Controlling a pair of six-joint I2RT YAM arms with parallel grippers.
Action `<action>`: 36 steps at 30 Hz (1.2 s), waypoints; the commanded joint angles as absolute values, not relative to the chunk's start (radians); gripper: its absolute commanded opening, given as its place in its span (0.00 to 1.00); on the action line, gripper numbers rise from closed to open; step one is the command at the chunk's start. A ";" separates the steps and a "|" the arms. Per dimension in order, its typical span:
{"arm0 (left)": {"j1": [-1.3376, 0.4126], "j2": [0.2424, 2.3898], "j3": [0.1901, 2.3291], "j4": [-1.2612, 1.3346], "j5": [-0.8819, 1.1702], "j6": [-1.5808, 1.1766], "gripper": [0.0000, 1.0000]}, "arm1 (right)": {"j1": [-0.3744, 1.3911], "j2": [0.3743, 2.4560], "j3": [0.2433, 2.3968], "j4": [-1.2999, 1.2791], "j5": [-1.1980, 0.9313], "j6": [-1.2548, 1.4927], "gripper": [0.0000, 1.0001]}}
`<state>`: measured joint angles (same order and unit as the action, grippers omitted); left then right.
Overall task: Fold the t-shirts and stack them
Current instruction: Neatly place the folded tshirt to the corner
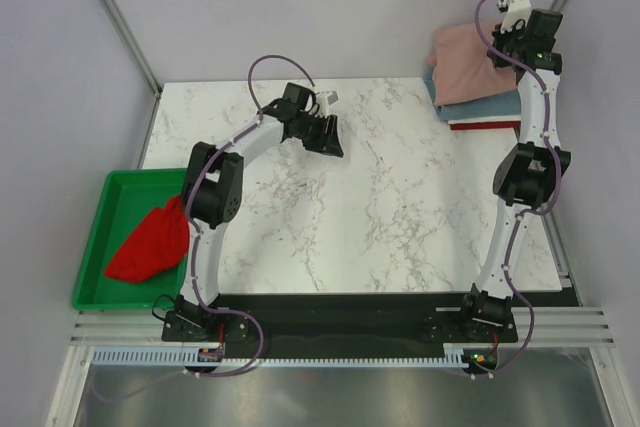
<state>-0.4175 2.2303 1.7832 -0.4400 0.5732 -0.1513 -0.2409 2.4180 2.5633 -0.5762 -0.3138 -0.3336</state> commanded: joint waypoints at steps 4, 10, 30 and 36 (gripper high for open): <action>-0.445 2.168 1.786 -0.443 0.551 -0.092 0.52 | -0.259 2.499 2.619 -0.460 -0.259 -0.339 0.00; -0.448 2.163 1.776 -0.453 0.532 -0.078 0.52 | -0.262 2.537 2.622 -0.419 -0.169 -0.350 0.00; -0.466 2.105 1.890 -0.440 0.152 0.158 0.67 | -0.210 2.165 2.169 -0.256 -0.269 -0.233 0.98; -0.457 2.062 1.853 -0.474 0.170 0.186 0.63 | -0.103 2.175 2.096 -0.481 -0.299 -0.543 0.97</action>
